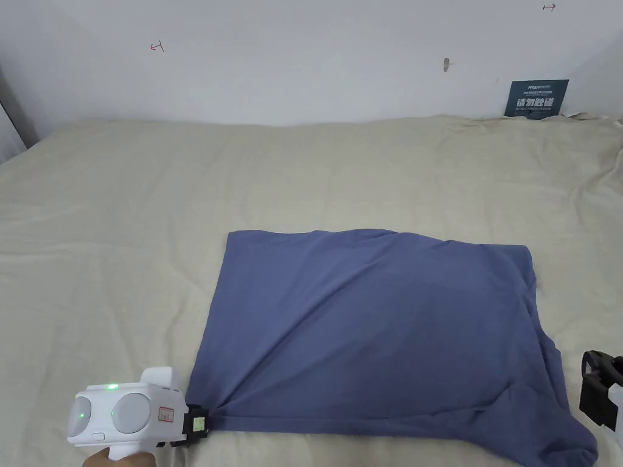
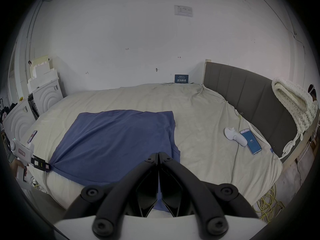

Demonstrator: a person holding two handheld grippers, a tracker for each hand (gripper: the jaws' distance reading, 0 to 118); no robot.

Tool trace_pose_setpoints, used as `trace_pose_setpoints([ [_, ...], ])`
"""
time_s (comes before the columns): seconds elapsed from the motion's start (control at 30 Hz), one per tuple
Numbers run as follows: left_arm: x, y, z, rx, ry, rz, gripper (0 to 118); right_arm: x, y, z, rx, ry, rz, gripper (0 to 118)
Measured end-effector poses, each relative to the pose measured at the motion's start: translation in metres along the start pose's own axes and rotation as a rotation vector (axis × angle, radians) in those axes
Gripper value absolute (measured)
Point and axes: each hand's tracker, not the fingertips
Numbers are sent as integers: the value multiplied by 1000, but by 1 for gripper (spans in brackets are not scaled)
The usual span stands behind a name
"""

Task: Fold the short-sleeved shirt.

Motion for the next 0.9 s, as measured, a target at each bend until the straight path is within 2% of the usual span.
trace_pose_setpoints([
  [0.03,3,-1,0,5,26,-13,40,2,-1,0,-5,0,-4,0],
  [0.07,4,-1,0,-4,9,-32,31,4,-2,-1,-10,-2,-9,0],
  [0.13,14,2,8,6,-41,0,7,7,-4,-1,-22,-8,-17,0],
  [0.27,22,6,19,60,5,-50,3,24,-15,-16,-128,-16,-92,0],
  [0.4,24,12,40,114,-18,-42,2,34,-36,-39,-227,-29,-107,2],
  [0.43,25,13,45,123,-21,-47,2,39,-44,-47,-241,-26,-113,9],
  [0.47,26,14,49,132,-22,-52,2,42,-49,-54,-273,-14,-130,23],
  [0.5,25,14,50,139,-26,-52,2,44,-54,-59,-303,-16,-137,46],
  [0.53,24,14,53,145,-31,-53,2,45,-59,-65,-338,-14,-136,79],
  [0.57,25,15,55,148,-34,-53,2,45,-65,-71,-363,-20,-140,97],
  [0.6,25,15,57,153,-35,-54,2,45,-69,-74,-368,-20,-137,104],
  [0.83,30,13,62,157,-36,-55,2,38,-90,-109,-427,-35,-48,102],
  [0.87,30,12,62,155,-34,-56,2,35,-91,-112,-426,-40,-30,96],
  [0.9,29,13,60,154,-33,-56,2,34,-92,-116,-425,-37,-16,80],
])
